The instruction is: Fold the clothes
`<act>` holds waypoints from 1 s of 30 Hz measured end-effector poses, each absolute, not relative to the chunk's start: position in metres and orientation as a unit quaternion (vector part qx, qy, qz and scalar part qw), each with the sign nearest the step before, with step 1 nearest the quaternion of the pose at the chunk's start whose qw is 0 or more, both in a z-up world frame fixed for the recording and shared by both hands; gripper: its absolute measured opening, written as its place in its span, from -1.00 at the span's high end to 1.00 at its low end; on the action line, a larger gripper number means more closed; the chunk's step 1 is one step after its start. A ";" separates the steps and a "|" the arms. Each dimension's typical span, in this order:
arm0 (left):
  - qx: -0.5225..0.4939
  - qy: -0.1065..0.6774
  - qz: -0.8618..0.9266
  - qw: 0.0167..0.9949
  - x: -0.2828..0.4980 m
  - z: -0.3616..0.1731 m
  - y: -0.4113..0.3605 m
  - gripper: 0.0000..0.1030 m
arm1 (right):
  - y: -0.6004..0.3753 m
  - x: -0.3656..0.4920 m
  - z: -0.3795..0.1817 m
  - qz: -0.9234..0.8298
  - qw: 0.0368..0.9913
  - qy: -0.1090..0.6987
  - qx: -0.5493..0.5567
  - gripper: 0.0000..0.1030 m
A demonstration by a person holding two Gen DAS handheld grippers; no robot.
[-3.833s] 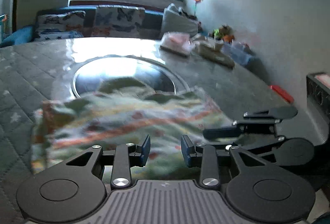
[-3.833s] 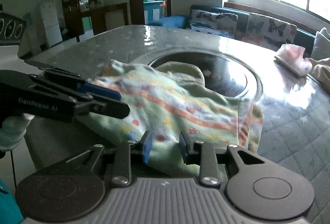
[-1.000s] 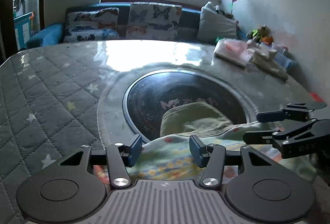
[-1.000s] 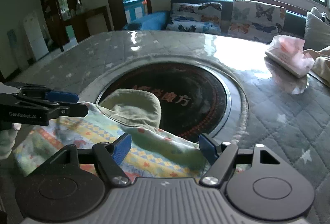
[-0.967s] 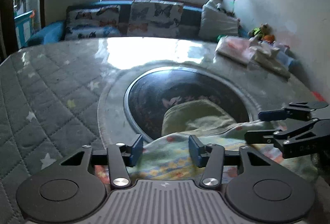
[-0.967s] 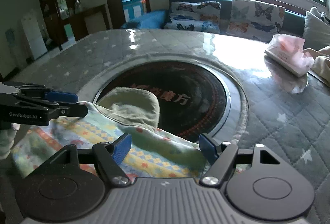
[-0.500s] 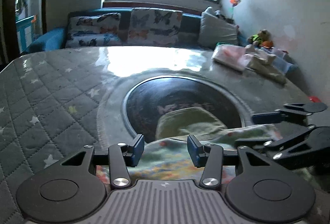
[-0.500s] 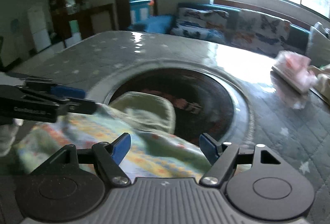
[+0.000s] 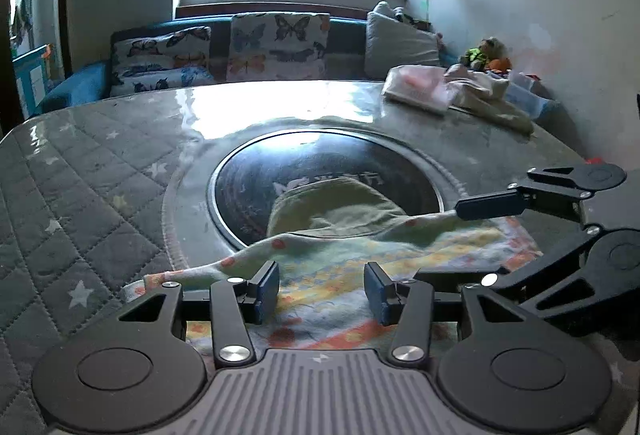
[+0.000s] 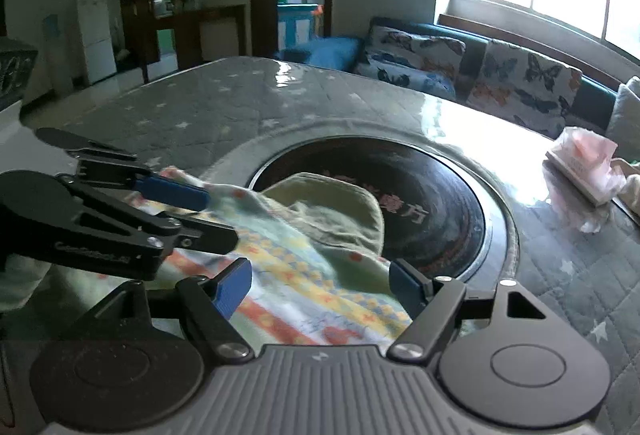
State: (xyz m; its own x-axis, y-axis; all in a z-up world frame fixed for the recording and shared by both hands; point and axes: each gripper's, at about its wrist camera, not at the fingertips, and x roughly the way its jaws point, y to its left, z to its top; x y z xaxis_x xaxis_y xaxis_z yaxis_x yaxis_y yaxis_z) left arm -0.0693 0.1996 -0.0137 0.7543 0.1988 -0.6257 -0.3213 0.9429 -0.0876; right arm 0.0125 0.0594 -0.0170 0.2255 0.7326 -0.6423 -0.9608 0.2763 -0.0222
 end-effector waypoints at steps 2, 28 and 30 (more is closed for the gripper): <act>-0.092 0.327 0.137 0.931 -0.070 -0.017 0.196 0.01 | 0.057 0.007 -0.020 0.564 0.750 0.264 -0.222 -0.50; -0.137 0.326 0.161 0.921 -0.111 -0.012 0.172 -0.35 | -0.002 -0.043 -0.022 0.564 0.753 0.260 -0.218 -0.64; -0.140 0.329 0.167 0.919 -0.116 -0.013 0.172 -0.37 | -0.006 -0.043 -0.025 0.560 0.754 0.266 -0.215 -0.64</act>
